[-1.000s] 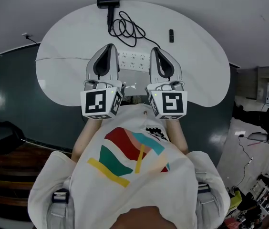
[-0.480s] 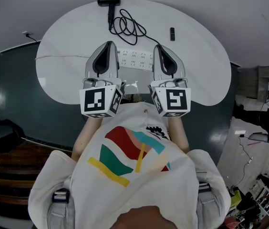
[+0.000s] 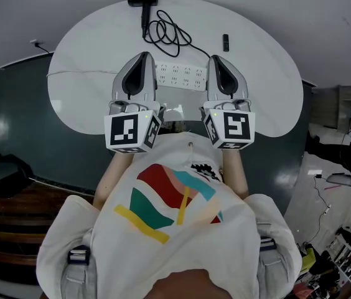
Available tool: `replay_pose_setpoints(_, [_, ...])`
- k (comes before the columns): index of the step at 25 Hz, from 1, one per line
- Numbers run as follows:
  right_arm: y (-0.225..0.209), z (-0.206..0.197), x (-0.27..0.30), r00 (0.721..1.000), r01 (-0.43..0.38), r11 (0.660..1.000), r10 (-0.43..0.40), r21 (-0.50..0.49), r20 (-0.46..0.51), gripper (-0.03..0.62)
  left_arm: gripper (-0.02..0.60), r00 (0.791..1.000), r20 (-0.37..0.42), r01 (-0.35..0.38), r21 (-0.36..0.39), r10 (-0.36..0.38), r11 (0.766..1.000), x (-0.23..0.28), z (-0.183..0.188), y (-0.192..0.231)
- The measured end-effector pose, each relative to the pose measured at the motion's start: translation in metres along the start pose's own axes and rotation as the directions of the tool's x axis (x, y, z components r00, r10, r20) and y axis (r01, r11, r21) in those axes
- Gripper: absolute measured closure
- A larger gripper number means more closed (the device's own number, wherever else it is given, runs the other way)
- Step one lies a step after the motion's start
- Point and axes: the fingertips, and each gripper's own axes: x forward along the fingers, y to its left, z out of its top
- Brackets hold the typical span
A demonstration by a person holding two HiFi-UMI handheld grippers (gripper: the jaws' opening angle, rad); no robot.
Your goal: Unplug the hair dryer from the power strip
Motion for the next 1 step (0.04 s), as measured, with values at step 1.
replay_pose_setpoints(1, [-0.0015,-0.0004,-0.0001,1.000,0.002,1.000,-0.002,0.000,-0.001,0.582,0.583,1.000,-0.001,0.001,0.001,-0.001,1.000,0.0006,-0.0001,-0.0006])
